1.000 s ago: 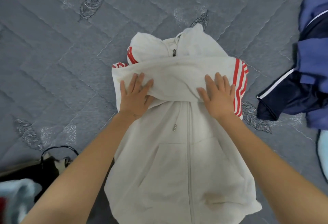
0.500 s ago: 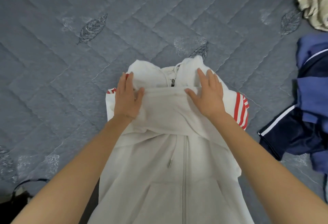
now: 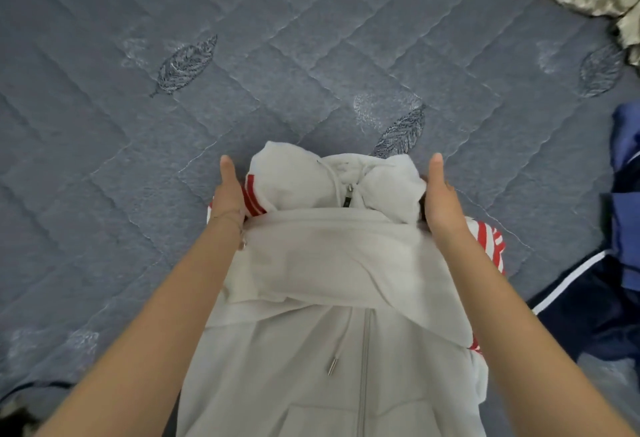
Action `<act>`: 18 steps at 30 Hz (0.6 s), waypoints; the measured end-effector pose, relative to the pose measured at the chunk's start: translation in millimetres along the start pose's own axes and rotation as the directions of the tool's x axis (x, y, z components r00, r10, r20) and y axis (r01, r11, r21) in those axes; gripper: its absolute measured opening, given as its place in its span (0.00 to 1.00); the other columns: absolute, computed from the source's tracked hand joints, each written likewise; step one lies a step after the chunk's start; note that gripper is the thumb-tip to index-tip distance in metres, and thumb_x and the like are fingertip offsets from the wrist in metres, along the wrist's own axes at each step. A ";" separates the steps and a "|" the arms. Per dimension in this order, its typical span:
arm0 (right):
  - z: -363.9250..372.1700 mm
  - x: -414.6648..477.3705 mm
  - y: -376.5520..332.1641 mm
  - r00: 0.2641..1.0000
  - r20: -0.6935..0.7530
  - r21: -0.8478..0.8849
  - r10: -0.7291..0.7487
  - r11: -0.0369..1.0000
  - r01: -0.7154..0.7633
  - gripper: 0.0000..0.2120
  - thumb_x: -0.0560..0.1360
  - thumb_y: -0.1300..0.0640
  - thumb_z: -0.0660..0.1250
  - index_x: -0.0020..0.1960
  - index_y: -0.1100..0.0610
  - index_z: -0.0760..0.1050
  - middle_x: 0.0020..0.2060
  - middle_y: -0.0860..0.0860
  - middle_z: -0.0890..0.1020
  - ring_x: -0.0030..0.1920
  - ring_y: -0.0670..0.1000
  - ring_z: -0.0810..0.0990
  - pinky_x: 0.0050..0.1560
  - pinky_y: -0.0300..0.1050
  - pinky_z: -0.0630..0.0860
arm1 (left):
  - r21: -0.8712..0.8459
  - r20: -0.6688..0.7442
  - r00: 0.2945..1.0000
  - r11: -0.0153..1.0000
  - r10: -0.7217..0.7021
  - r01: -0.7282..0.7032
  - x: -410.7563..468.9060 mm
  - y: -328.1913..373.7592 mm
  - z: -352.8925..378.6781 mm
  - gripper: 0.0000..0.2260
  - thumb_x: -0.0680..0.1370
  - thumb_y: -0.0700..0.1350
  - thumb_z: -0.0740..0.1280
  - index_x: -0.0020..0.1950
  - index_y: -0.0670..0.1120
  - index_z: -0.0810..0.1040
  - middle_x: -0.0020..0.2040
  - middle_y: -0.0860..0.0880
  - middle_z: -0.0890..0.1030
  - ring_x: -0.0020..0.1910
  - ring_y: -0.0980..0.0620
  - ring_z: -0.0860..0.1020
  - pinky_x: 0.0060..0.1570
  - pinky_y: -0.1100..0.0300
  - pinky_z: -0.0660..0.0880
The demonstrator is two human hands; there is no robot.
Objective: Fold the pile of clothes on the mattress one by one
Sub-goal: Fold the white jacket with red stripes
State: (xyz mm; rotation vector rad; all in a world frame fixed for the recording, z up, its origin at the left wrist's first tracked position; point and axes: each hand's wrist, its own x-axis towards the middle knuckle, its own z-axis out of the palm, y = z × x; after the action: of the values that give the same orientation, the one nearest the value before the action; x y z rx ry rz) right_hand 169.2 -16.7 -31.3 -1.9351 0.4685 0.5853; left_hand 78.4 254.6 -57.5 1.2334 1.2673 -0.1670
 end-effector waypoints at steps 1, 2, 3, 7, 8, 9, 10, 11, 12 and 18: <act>-3.0 0.3 2.5 0.997 0.051 0.024 0.050 0.998 -0.051 0.32 0.78 0.31 0.46 0.37 0.48 0.81 0.33 0.45 0.79 0.42 0.48 0.78 0.45 0.43 0.69 | 0.040 0.012 1.000 0.999 0.005 -0.005 -0.5 1.7 -0.4 0.41 0.73 0.74 0.49 0.72 0.45 0.69 0.70 0.43 0.71 0.69 0.41 0.70 0.69 0.45 0.66; -5.4 2.1 3.7 0.990 0.101 0.042 0.101 0.994 -0.105 0.36 0.78 0.31 0.45 0.28 0.48 0.79 0.27 0.44 0.78 0.35 0.46 0.78 0.40 0.42 0.70 | 0.113 0.015 1.000 0.993 0.022 -0.024 -3.2 4.5 0.2 0.41 0.72 0.75 0.51 0.71 0.45 0.70 0.70 0.43 0.72 0.69 0.42 0.70 0.70 0.46 0.65; -8.0 4.1 3.0 0.979 0.148 0.062 0.139 0.987 -0.150 0.36 0.77 0.30 0.45 0.26 0.49 0.77 0.23 0.43 0.78 0.32 0.46 0.78 0.36 0.41 0.71 | 0.194 -0.001 0.999 0.980 0.051 -0.050 -4.4 6.2 0.6 0.40 0.72 0.74 0.53 0.70 0.45 0.72 0.69 0.43 0.73 0.68 0.43 0.71 0.70 0.48 0.64; -10.7 12.6 -8.9 0.913 0.350 -0.040 0.209 0.977 -0.208 0.32 0.75 0.28 0.50 0.55 0.49 0.80 0.47 0.49 0.85 0.51 0.47 0.82 0.53 0.39 0.76 | 0.485 0.051 0.988 0.861 0.146 -0.152 -14.3 16.7 8.6 0.29 0.75 0.70 0.55 0.57 0.48 0.79 0.58 0.46 0.79 0.58 0.45 0.75 0.60 0.59 0.67; -8.8 14.0 -12.0 0.909 0.357 -0.117 0.214 0.976 -0.184 0.32 0.74 0.28 0.53 0.62 0.50 0.78 0.55 0.49 0.82 0.58 0.48 0.79 0.63 0.43 0.72 | 0.528 0.095 0.982 0.828 0.162 -0.188 -19.8 17.7 11.6 0.25 0.76 0.69 0.55 0.47 0.50 0.78 0.49 0.50 0.79 0.49 0.49 0.76 0.51 0.66 0.68; -5.4 13.8 -14.9 0.913 0.354 -0.174 0.205 0.973 -0.151 0.31 0.73 0.29 0.57 0.64 0.50 0.77 0.59 0.49 0.80 0.61 0.49 0.77 0.67 0.45 0.69 | 0.558 0.135 0.973 0.797 0.189 -0.232 -25.8 16.6 14.1 0.23 0.76 0.68 0.56 0.40 0.50 0.75 0.41 0.52 0.78 0.41 0.52 0.75 0.43 0.71 0.68; -0.9 12.4 -16.5 0.918 0.355 -0.220 0.177 0.970 -0.102 0.28 0.73 0.32 0.61 0.61 0.51 0.78 0.57 0.49 0.81 0.59 0.49 0.78 0.65 0.43 0.70 | 0.579 0.166 0.958 0.764 0.232 -0.285 -31.7 13.5 16.7 0.22 0.76 0.66 0.59 0.35 0.49 0.73 0.36 0.51 0.76 0.38 0.51 0.74 0.40 0.72 0.68; 4.1 10.1 -18.1 0.923 0.360 -0.262 0.135 0.964 -0.039 0.23 0.74 0.35 0.64 0.56 0.52 0.79 0.51 0.48 0.82 0.52 0.48 0.79 0.57 0.40 0.73 | 0.592 0.182 0.937 0.728 0.298 -0.346 -32.7 7.8 18.0 0.22 0.76 0.63 0.62 0.31 0.49 0.71 0.36 0.47 0.76 0.40 0.46 0.75 0.43 0.68 0.71; 8.9 8.5 -19.3 0.928 0.363 -0.288 0.086 0.957 0.024 0.17 0.75 0.39 0.66 0.51 0.53 0.79 0.44 0.47 0.82 0.45 0.47 0.79 0.48 0.37 0.73 | 0.601 0.192 0.912 0.691 0.364 -0.402 -34.9 3.7 19.5 0.20 0.76 0.61 0.65 0.31 0.49 0.70 0.41 0.42 0.76 0.45 0.42 0.75 0.51 0.62 0.73; 12.6 2.6 -20.7 0.942 0.323 -0.070 -0.093 0.990 0.122 0.11 0.75 0.56 0.71 0.37 0.53 0.71 0.33 0.49 0.72 0.34 0.46 0.70 0.35 0.38 0.66 | 0.399 0.349 0.897 0.823 0.271 -0.404 -47.4 6.1 18.6 0.07 0.77 0.55 0.66 0.46 0.53 0.77 0.41 0.56 0.78 0.39 0.61 0.74 0.33 0.79 0.67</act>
State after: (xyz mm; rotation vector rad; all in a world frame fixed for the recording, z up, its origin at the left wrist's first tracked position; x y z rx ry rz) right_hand 180.5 3.1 -22.5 -1.8893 0.1313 0.8423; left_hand 76.3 218.9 -20.6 1.7632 0.7572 -0.3845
